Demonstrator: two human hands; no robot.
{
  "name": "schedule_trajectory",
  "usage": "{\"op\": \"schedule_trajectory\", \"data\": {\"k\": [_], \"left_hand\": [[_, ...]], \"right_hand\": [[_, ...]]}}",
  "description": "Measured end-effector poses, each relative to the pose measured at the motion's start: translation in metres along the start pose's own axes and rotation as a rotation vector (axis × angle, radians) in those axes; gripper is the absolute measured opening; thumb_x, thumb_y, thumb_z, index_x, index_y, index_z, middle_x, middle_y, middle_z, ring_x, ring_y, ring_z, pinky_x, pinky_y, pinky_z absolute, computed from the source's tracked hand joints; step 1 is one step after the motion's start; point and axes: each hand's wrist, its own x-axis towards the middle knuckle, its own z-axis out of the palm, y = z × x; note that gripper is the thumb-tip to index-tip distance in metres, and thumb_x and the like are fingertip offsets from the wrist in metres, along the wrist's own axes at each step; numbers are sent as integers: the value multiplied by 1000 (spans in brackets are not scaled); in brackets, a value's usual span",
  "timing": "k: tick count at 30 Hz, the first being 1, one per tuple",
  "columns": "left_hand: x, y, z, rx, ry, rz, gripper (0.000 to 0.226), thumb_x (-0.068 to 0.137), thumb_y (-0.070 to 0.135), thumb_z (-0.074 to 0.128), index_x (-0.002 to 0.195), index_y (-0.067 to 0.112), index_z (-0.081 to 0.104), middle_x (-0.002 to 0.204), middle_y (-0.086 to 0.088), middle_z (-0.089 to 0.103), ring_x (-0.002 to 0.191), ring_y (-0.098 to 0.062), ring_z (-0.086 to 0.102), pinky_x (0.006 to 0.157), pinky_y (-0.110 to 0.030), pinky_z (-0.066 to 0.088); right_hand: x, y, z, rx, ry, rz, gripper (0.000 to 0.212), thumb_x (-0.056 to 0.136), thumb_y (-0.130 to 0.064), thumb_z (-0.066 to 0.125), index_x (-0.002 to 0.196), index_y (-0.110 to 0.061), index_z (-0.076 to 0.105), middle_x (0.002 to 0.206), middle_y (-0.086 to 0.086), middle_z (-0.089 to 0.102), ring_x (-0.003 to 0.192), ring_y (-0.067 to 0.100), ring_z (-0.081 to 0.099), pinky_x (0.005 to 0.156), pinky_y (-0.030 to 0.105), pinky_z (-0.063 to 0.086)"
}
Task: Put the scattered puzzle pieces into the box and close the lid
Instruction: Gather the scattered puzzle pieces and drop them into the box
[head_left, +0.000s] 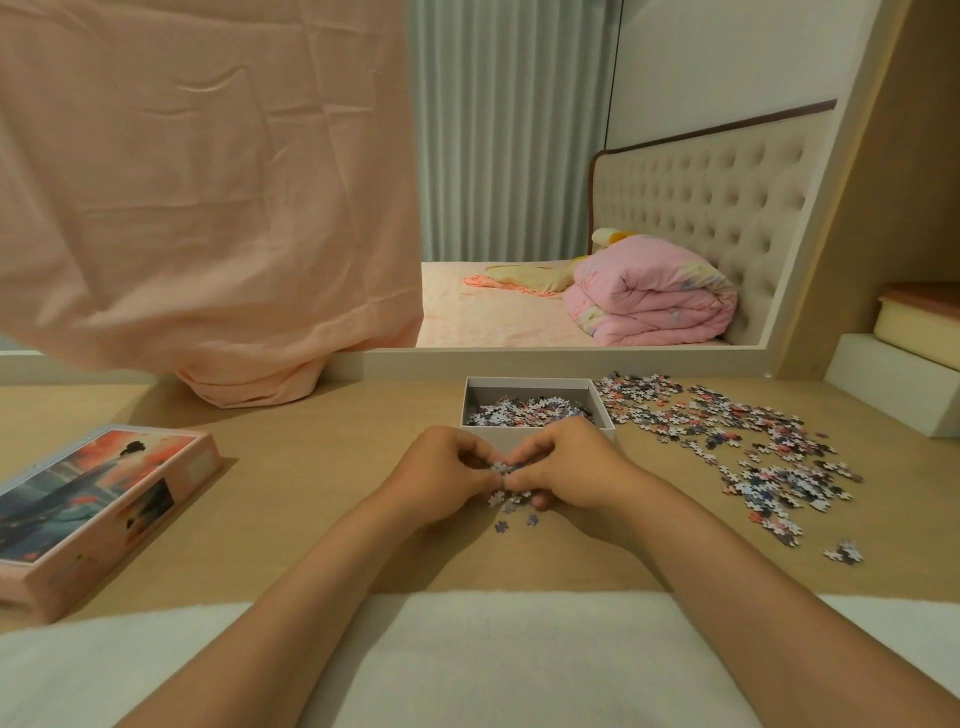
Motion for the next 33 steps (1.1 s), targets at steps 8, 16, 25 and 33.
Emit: {"op": "schedule_trajectory", "data": {"k": [8, 16, 25, 33], "left_hand": [[43, 32, -10, -291, 110, 17, 11, 83, 6, 74, 93, 11, 75, 82, -7, 75, 73, -13, 68, 76, -28, 59], [82, 22, -4, 305, 52, 179, 24, 93, 12, 62, 112, 18, 74, 108, 3, 74, 87, -3, 64, 79, -15, 46], [68, 10, 0, 492, 67, 294, 25, 96, 20, 58, 115, 27, 72, 111, 6, 69, 100, -12, 59, 78, -23, 39], [23, 9, -18, 593, 24, 345, 14, 87, 35, 58, 91, 34, 72, 84, 15, 61, 76, -5, 55, 69, -31, 50]], "right_hand": [[28, -30, -31, -17, 206, -243, 18, 78, -8, 83, 93, -13, 76, 84, 6, 75, 70, 20, 71, 69, 36, 62], [56, -6, -39, -419, 290, -346, 29, 89, -20, 72, 118, -25, 73, 99, -4, 74, 86, 15, 67, 84, 35, 54], [55, -2, -42, -594, 250, -331, 12, 93, -31, 64, 94, -31, 76, 93, -12, 73, 86, 12, 64, 82, 36, 55], [11, -37, -31, -722, 33, -474, 16, 89, -34, 67, 102, -37, 75, 95, -17, 69, 79, 2, 59, 75, 28, 52]]}}
